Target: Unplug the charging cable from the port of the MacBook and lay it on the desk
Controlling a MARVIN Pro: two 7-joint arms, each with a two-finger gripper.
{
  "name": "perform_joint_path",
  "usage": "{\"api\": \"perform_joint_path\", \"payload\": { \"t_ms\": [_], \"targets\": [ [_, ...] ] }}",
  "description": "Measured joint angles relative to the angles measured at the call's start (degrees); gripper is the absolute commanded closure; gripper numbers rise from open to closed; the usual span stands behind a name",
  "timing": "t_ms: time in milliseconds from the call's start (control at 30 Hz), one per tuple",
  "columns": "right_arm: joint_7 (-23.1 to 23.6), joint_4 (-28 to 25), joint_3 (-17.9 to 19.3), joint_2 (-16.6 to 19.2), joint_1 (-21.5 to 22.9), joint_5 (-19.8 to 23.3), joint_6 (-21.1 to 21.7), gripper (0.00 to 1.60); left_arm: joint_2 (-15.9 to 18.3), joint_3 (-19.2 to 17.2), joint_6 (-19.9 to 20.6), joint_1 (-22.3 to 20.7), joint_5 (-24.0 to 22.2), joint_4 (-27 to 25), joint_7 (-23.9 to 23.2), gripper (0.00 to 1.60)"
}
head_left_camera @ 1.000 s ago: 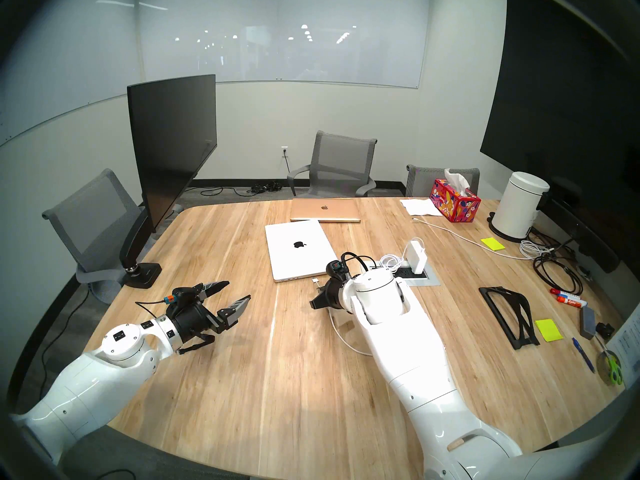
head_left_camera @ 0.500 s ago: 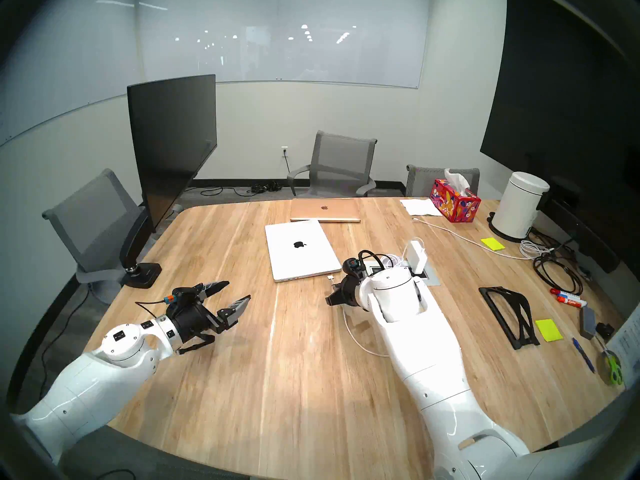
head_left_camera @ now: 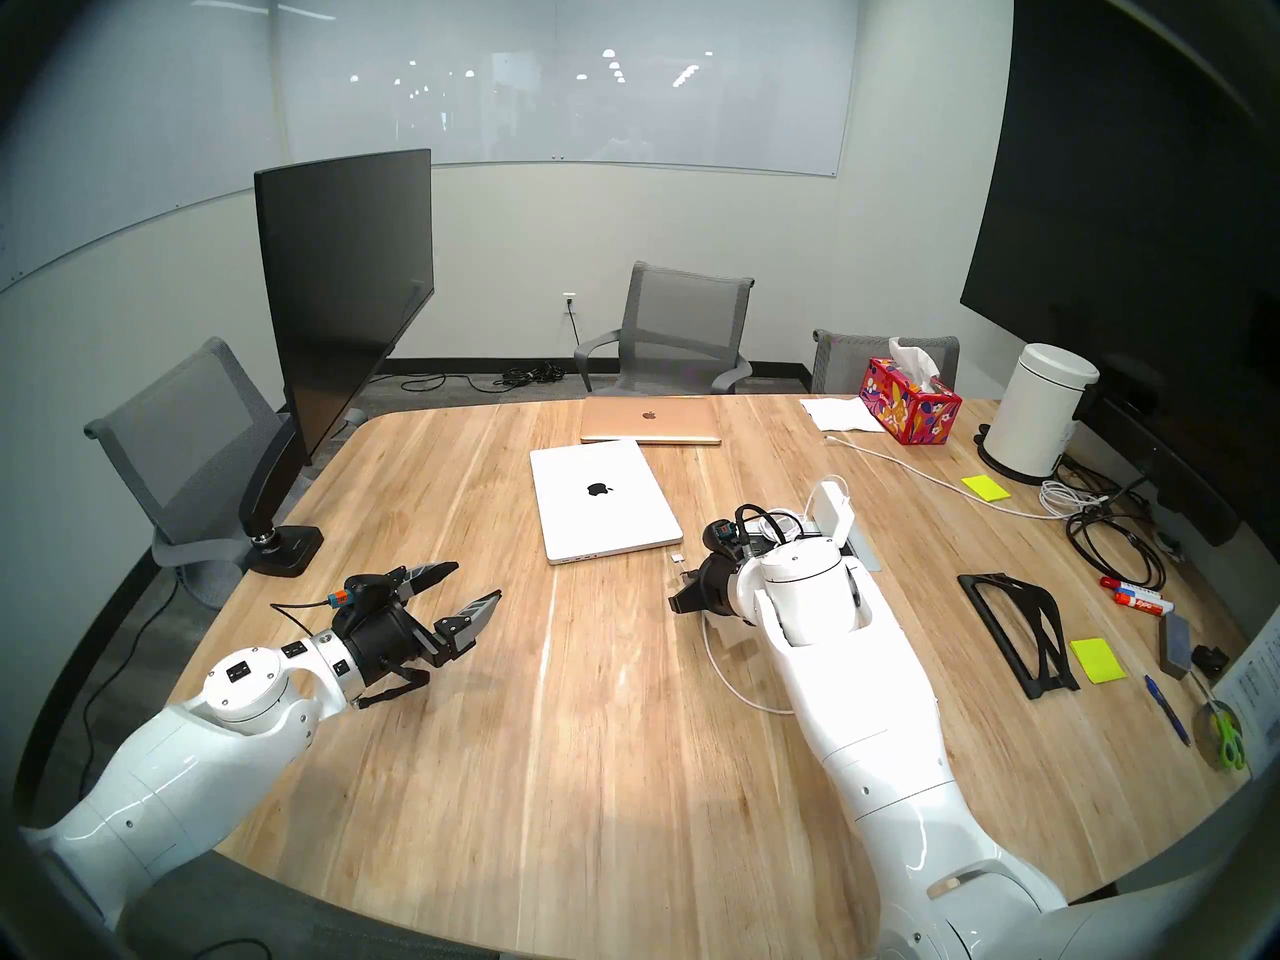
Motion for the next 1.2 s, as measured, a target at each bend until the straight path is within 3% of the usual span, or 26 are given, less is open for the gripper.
{"api": "perform_joint_path", "payload": {
  "t_ms": [100,200,333,533,633,667,700,1033,1200],
  "targets": [
    [0.2,0.1,0.0,0.0,-0.1,0.0,0.0,1.39,0.0,0.0,0.0,0.0,0.0,0.0,0.0,0.00],
    [0.3,0.1,0.0,0.0,-0.1,0.0,-0.1,1.19,0.0,0.0,0.0,0.0,0.0,0.0,0.0,0.00],
    [0.5,0.1,0.0,-0.1,-0.3,0.0,-0.1,1.12,0.0,0.0,0.0,0.0,0.0,0.0,0.0,0.00],
    [0.7,0.0,0.0,-0.1,-0.6,0.0,-0.2,0.80,0.0,0.0,0.0,0.0,0.0,0.0,0.0,0.00],
    [0.6,-0.1,0.0,-0.1,-0.8,0.0,-0.2,0.53,0.0,0.0,0.0,0.0,0.0,0.0,0.0,0.00],
    [0.6,-0.1,0.0,-0.1,-0.8,0.0,-0.3,0.32,0.0,0.0,0.0,0.0,0.0,0.0,0.0,0.00],
    [0.6,-0.2,0.0,-0.2,-0.9,0.0,-0.3,0.25,0.0,0.0,0.0,0.0,0.0,0.0,0.0,0.00],
    [0.5,-0.7,0.0,-0.1,-1.0,0.0,-0.4,0.33,0.0,0.0,0.0,0.0,0.0,0.0,0.0,0.00],
    [0.5,-0.9,0.1,-0.1,-1.0,0.0,-0.5,0.46,0.0,0.0,0.0,0.0,0.0,0.0,0.0,0.00]
  ]
}}
